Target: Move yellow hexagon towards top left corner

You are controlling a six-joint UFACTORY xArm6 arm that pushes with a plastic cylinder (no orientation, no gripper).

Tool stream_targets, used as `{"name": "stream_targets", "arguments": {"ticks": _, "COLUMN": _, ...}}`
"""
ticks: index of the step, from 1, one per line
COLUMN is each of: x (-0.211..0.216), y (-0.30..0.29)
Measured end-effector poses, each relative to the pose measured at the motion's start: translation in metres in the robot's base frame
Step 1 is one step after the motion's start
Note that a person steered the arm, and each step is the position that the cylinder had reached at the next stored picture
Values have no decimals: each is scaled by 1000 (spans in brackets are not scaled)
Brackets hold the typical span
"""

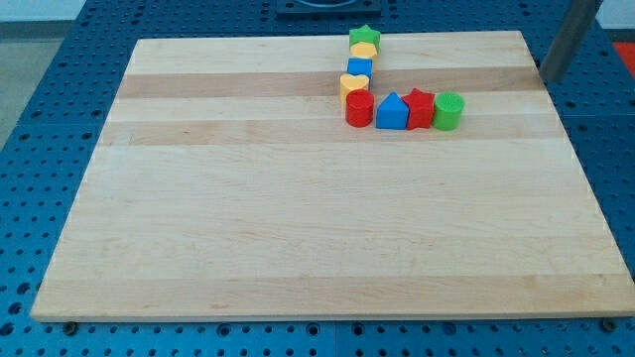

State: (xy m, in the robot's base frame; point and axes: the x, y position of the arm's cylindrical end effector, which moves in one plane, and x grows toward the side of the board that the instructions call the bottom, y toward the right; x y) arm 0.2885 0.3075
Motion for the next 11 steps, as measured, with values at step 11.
{"name": "stream_targets", "arguments": {"ticks": 11, "x": -35, "y": -362}}
